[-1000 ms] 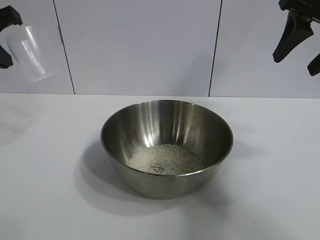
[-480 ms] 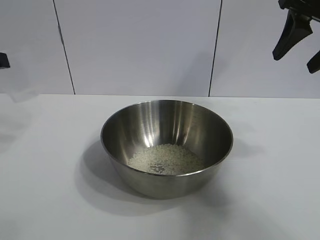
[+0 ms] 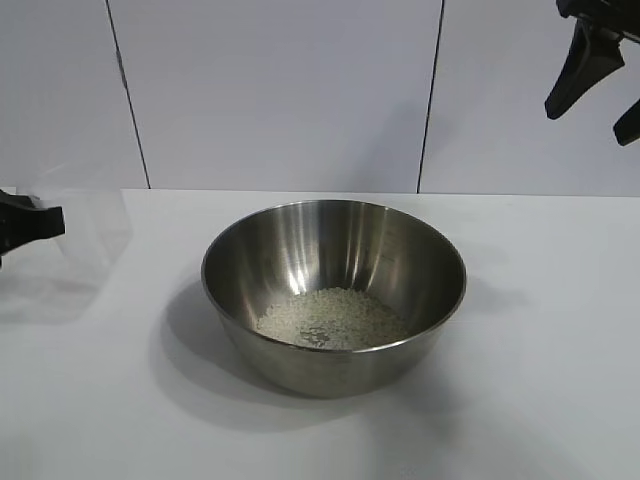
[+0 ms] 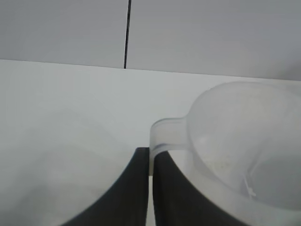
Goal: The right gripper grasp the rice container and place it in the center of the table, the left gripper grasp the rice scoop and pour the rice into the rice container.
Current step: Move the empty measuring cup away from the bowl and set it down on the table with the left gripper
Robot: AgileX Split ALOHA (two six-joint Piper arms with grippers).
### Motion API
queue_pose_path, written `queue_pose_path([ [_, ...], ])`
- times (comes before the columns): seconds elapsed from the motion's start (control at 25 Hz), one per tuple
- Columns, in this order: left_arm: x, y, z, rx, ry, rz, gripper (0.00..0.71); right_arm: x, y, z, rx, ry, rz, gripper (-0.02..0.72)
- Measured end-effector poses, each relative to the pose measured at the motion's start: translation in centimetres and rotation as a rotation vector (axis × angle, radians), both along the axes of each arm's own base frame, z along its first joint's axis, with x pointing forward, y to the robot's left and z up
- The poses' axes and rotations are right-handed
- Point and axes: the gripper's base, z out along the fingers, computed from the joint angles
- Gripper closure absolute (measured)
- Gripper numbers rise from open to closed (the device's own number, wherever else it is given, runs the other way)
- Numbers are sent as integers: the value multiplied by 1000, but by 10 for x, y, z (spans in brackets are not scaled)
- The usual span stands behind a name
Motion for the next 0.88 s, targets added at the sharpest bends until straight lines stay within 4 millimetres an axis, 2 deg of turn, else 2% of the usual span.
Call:
queue_pose_path([
  [0.32, -5, 1, -38, 30, 128, 1, 701, 1, 0, 0, -1, -7, -3, 240],
  [0.64, -3, 8, -38, 45, 120, 70, 690, 1, 0, 1, 0, -11, -4, 240],
  [0.8, -3, 8, -38, 65, 115, 63, 617, 1, 0, 1, 3, -12, -5, 240],
  [0.88, -3, 8, -37, 71, 114, 61, 528, 1, 0, 1, 4, -12, -5, 240],
])
